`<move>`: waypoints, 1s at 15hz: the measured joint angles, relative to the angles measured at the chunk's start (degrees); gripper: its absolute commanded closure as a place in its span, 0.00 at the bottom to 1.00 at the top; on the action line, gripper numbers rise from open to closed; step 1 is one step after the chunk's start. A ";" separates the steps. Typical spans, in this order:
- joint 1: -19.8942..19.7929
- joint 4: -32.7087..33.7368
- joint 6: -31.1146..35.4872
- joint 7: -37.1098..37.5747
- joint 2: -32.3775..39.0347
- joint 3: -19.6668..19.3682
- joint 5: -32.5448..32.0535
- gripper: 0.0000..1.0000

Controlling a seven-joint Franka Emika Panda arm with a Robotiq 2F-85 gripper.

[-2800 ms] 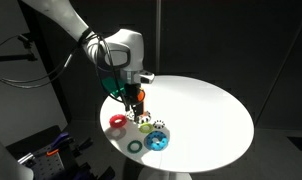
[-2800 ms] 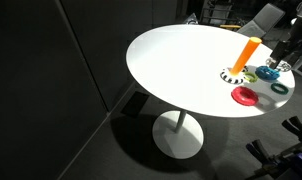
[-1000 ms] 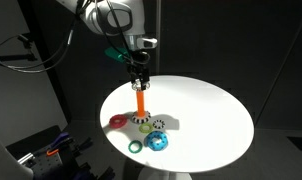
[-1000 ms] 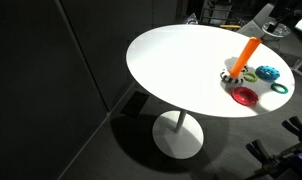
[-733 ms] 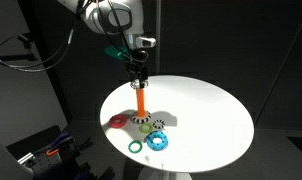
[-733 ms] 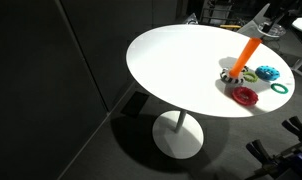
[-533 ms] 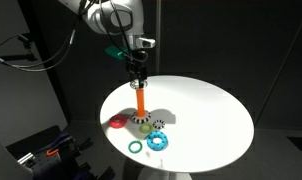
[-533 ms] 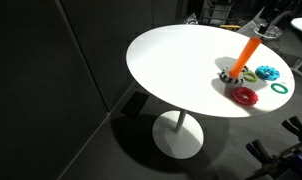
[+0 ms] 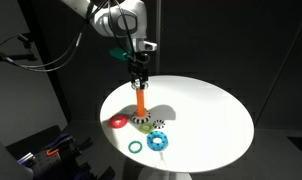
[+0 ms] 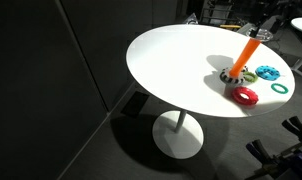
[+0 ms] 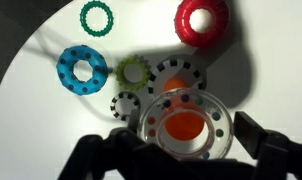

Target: Put the clear ring through the pole

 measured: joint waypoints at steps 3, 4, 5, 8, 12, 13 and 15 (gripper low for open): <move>0.24 0.88 -0.46 0.27 1.11 0.00 -0.14 0.32; 0.32 1.01 -0.63 0.29 1.30 0.00 -0.15 0.32; 0.38 1.05 -0.78 0.30 1.43 0.00 -0.17 0.32; 0.52 1.05 -1.44 0.33 1.57 0.00 -0.38 0.32; 0.62 1.05 -2.13 0.67 1.58 0.00 -1.64 0.32; 0.62 1.04 -2.22 0.89 1.58 0.00 -2.07 0.32; 0.63 0.99 -2.33 1.37 1.59 0.00 -2.59 0.32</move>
